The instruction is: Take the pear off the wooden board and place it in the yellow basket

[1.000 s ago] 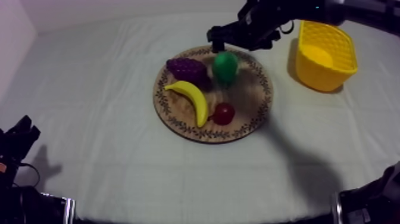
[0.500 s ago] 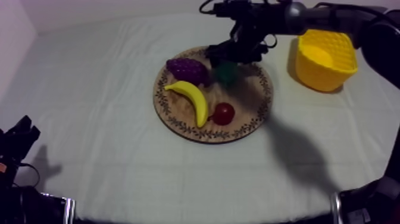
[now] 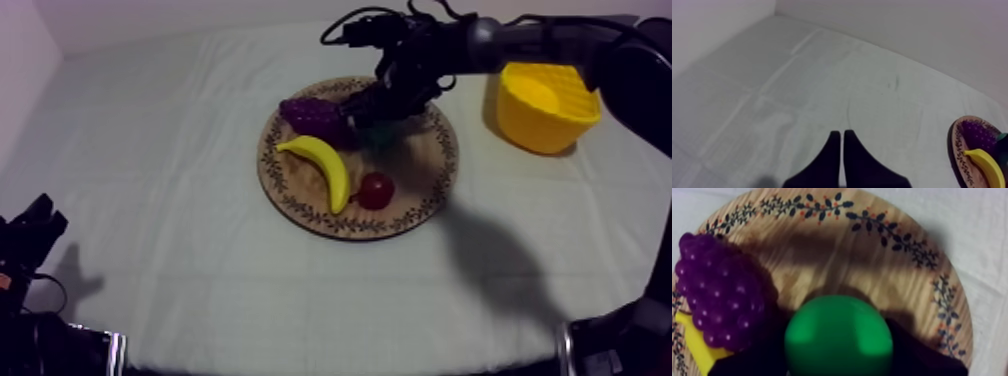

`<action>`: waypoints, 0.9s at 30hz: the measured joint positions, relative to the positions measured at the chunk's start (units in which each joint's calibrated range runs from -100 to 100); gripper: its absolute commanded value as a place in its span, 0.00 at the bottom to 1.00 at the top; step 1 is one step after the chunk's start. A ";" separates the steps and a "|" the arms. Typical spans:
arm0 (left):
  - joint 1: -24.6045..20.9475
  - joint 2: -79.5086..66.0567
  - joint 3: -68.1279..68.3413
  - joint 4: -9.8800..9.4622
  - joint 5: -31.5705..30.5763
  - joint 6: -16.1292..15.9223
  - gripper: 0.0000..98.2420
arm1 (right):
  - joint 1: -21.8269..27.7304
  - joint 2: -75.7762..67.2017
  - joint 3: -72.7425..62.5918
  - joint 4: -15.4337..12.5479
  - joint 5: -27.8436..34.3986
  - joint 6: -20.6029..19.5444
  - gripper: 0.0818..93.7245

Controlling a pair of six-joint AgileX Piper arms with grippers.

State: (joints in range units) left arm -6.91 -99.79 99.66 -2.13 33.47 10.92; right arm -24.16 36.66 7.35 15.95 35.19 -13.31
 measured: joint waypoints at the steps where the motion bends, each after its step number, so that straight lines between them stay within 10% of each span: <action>1: 0.00 0.00 0.00 0.00 0.00 0.00 0.00 | 0.00 -0.91 0.69 0.22 0.00 0.00 0.48; 18: 0.00 0.00 0.00 0.00 0.00 0.00 0.00 | 11.00 -29.27 5.53 -9.61 11.49 13.31 0.49; 27: 0.00 0.00 0.00 0.00 0.00 0.00 0.00 | 20.91 -31.55 5.11 -10.22 14.65 18.33 0.50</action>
State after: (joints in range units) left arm -6.91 -99.79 99.66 -2.13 33.47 10.92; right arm -3.25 5.11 12.46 5.73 49.84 5.02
